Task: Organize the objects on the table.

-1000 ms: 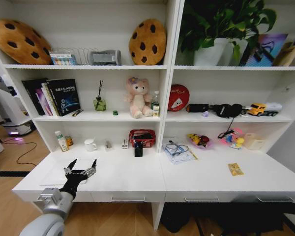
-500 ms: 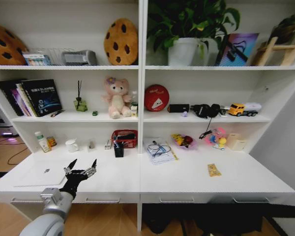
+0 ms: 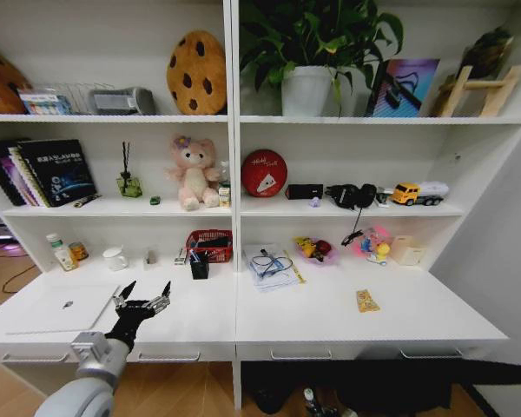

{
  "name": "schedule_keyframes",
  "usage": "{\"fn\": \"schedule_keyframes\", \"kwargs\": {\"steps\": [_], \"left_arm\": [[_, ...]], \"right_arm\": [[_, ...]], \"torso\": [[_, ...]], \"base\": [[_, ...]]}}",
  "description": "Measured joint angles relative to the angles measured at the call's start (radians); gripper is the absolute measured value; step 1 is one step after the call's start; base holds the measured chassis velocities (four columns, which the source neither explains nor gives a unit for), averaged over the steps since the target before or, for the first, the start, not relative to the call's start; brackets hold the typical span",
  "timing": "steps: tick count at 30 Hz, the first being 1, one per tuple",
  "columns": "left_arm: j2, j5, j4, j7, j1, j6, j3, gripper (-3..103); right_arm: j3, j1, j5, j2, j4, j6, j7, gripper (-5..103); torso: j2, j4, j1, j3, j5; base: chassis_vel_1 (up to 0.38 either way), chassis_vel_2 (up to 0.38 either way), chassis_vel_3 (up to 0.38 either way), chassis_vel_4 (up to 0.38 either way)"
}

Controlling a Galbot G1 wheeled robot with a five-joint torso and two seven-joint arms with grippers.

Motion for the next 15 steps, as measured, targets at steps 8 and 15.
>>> {"fn": "schedule_keyframes", "kwargs": {"steps": [8, 15], "left_arm": [[0.0, 0.0, 0.0, 0.0, 0.0, 0.0, 0.0, 100], [0.0, 0.0, 0.0, 0.0, 0.0, 0.0, 0.0, 100]], "right_arm": [[-0.091, 0.188, -0.042, 0.047, -0.153, 0.03, 0.054, 23], [-0.112, 0.238, -0.034, 0.081, -0.211, 0.077, 0.109, 23]], "torso": [[0.0, -0.0001, 0.0, 0.0, -0.0005], [0.0, 0.0001, 0.0, 0.0, -0.0001]], "base": [[0.0, 0.0, 0.0, 0.0], [0.0, 0.0, 0.0, 0.0]]}}
